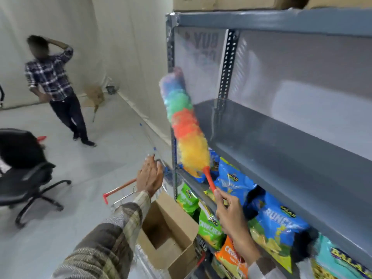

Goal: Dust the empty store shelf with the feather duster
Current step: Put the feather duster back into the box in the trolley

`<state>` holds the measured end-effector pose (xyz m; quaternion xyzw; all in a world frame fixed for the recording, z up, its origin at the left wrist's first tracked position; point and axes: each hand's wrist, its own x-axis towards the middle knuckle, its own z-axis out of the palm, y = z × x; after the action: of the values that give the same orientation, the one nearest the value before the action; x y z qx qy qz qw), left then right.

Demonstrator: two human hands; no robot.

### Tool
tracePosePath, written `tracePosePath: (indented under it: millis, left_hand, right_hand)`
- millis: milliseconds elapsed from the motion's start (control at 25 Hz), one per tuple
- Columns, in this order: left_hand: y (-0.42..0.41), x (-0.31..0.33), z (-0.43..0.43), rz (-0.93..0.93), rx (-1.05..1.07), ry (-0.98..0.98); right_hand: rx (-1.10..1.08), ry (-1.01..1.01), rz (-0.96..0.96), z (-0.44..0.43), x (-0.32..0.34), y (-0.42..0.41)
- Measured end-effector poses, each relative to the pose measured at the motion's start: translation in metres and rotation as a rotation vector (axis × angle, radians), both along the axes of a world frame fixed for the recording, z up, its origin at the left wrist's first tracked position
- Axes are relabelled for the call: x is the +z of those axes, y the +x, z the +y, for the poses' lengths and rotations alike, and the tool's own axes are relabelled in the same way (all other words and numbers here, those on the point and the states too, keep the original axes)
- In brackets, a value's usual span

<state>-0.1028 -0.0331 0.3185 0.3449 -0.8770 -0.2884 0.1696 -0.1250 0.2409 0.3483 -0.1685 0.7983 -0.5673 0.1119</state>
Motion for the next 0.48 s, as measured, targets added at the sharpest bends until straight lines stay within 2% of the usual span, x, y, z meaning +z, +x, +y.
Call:
tracePosePath:
  millis: [80, 280, 360, 480]
  left_hand:
    - [0.024, -0.037, -0.002, -0.065, 0.025, 0.045]
    - [0.058, -0.126, -0.001, -0.207, 0.012, 0.092]
    - [0.065, -0.165, 0.002, -0.268, -0.002, 0.105]
    - [0.076, -0.227, 0.010, -0.353, -0.006, 0.166]
  right_hand:
    - [0.007, 0.021, 0.020, -0.006, -0.035, 0.021]
    - [-0.037, 0.087, -0.135, -0.007, -0.127, 0.069]
    - [-0.038, 0.109, -0.134, -0.007, -0.159, 0.077]
    - [-0.008, 0.222, -0.196, -0.005, -0.213, 0.088]
